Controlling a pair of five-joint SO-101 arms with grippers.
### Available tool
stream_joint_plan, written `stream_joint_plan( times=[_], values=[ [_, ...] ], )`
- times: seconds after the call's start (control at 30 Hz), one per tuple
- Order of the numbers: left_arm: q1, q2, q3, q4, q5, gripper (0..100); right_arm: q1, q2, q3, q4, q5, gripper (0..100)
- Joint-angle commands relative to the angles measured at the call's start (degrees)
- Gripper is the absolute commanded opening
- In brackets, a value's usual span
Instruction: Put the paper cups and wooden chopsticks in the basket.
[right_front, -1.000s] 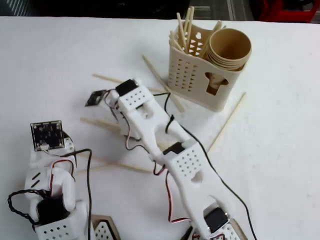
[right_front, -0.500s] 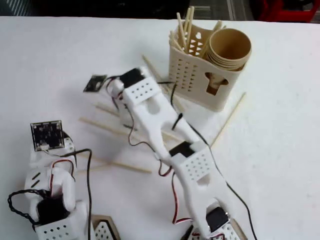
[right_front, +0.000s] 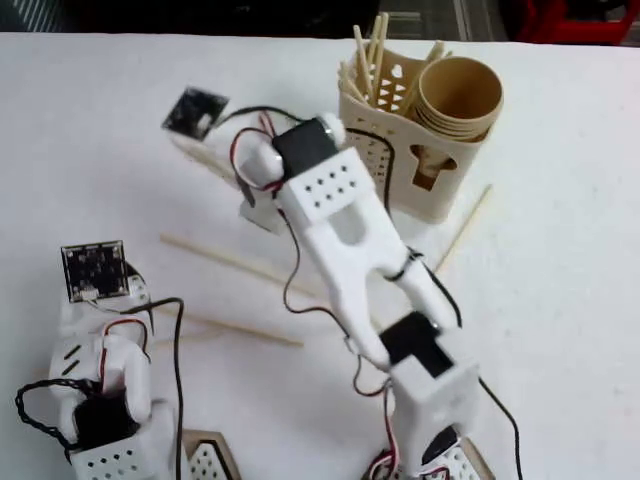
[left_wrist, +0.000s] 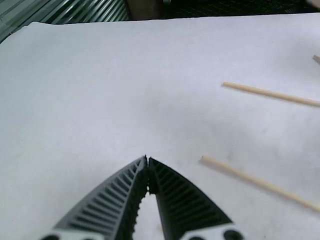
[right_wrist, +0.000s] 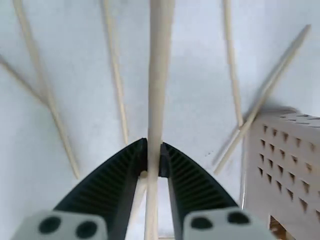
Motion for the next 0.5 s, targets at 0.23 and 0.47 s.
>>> stream_joint_plan(
  times=[0.23, 0.47],
  values=[
    [-0.2, -0.7, -0.4, -0.3, 0.1, 3, 1.5, -12.6, -0.4, -10.9, -9.1, 1.9],
    [-0.2, -0.7, -0.4, -0.3, 0.1, 3, 4.1, -17.8, -0.4, -19.6, -13.4, 1.9]
  ],
)
